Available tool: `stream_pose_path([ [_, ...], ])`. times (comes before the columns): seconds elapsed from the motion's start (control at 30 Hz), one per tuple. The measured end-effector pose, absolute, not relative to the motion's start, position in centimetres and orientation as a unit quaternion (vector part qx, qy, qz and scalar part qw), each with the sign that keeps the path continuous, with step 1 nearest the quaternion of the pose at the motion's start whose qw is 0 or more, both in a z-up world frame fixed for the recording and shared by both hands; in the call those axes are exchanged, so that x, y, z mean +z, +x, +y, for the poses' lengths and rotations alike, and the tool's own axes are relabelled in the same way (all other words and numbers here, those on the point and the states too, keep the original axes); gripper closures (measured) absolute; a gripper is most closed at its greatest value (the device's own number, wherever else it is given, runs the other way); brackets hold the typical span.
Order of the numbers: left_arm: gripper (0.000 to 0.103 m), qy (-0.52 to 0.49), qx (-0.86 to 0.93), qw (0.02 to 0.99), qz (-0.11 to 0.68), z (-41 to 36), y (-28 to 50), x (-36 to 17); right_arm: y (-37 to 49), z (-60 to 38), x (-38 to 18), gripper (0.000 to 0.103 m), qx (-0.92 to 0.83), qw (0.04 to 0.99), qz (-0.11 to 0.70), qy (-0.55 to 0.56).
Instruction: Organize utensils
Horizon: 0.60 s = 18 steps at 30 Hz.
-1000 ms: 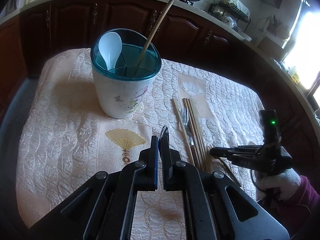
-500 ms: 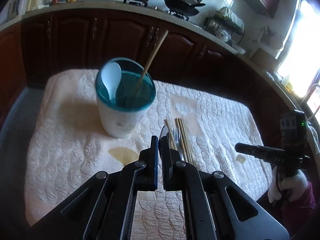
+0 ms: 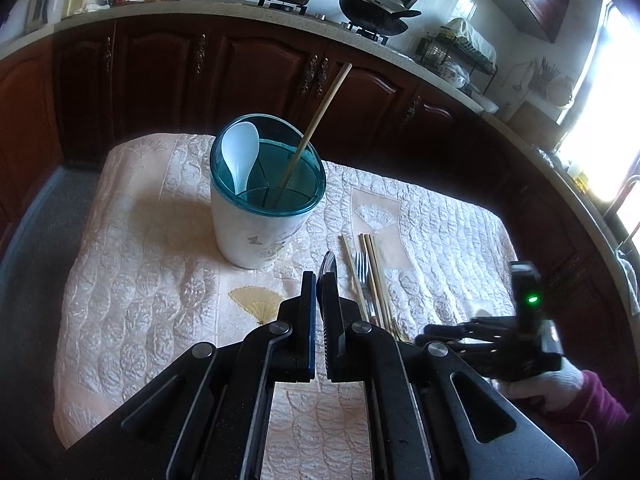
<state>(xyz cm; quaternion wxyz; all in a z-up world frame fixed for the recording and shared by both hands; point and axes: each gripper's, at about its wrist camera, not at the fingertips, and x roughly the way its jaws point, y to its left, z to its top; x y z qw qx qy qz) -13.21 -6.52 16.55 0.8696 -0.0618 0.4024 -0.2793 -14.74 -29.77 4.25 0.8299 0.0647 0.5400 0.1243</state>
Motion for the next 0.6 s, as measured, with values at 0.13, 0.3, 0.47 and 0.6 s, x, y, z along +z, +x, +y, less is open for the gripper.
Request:
stream_pose_path([
  [0.13, 0.101, -0.063, -0.277, 0.869, 0.404, -6.5, -13.1, 16.4, -13.8, -29.2, 2.9, 0.079, 0.131, 0.821, 0.554, 0.043],
  [0.3, 0.101, -0.069, -0.273, 0.865, 0.415, -6.8, -12.7, 15.8, -13.3, -30.4, 2.7, 0.087, 0.109, 0.834, 0.536, 0.068],
  [0.47, 0.101, -0.065, -0.279, 0.863, 0.415, -7.4, -12.6, 15.8, -14.8, -32.9, 3.7, 0.087, 0.078, 0.842, 0.523, 0.105],
  [0.6, 0.101, -0.069, -0.281, 0.861, 0.419, -7.8, -12.4, 15.4, -15.6, -35.2, 4.2, 0.087, 0.042, 0.845, 0.517, 0.127],
])
